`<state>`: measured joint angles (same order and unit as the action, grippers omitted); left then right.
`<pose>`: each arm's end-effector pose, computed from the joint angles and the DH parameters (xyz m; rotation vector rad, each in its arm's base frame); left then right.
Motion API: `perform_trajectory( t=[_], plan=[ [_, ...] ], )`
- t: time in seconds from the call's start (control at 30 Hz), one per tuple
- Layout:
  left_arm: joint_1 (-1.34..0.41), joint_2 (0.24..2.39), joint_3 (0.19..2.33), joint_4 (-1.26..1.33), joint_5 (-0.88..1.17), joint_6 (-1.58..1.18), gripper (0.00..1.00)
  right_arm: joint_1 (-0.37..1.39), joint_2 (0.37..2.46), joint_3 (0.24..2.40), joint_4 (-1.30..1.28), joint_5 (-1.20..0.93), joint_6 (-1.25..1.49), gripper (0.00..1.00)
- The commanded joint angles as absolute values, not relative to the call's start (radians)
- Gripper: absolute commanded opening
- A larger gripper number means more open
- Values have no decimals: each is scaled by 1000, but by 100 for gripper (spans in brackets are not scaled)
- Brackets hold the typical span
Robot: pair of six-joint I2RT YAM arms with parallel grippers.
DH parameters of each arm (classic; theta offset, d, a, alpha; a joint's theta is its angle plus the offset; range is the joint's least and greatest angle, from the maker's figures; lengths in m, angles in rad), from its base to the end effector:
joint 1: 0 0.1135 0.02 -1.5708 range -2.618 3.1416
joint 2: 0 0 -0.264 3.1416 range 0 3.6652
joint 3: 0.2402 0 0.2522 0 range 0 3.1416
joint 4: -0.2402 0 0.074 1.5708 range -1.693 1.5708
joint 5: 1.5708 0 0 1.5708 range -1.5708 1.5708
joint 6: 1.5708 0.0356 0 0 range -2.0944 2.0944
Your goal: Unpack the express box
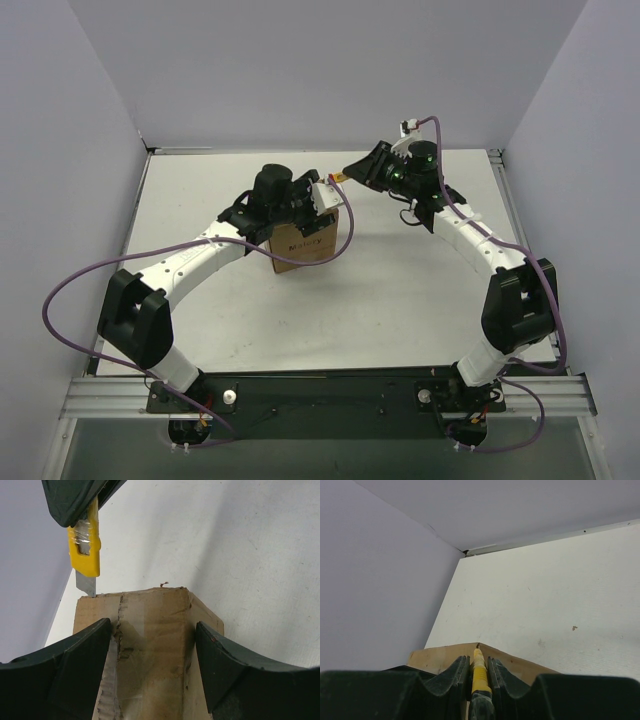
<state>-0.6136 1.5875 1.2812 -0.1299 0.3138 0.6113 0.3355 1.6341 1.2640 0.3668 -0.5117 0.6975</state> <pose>0.2993 -0.2242 0.3152 1.3069 1.5115 -0.3160 0.3642 0.1455 0.3440 -0.1264 1.7039 1.1898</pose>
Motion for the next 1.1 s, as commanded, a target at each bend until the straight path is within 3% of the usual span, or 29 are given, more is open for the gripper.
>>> perform_trajectory(
  t=[0.0, 1.07],
  plan=[
    [-611, 1598, 1278, -146, 304, 581, 77, 345, 1595, 1295, 312, -557, 652, 0],
    [-607, 1672, 1336, -152, 167, 538, 68, 311, 1531, 1255, 206, -612, 604, 0]
  ],
)
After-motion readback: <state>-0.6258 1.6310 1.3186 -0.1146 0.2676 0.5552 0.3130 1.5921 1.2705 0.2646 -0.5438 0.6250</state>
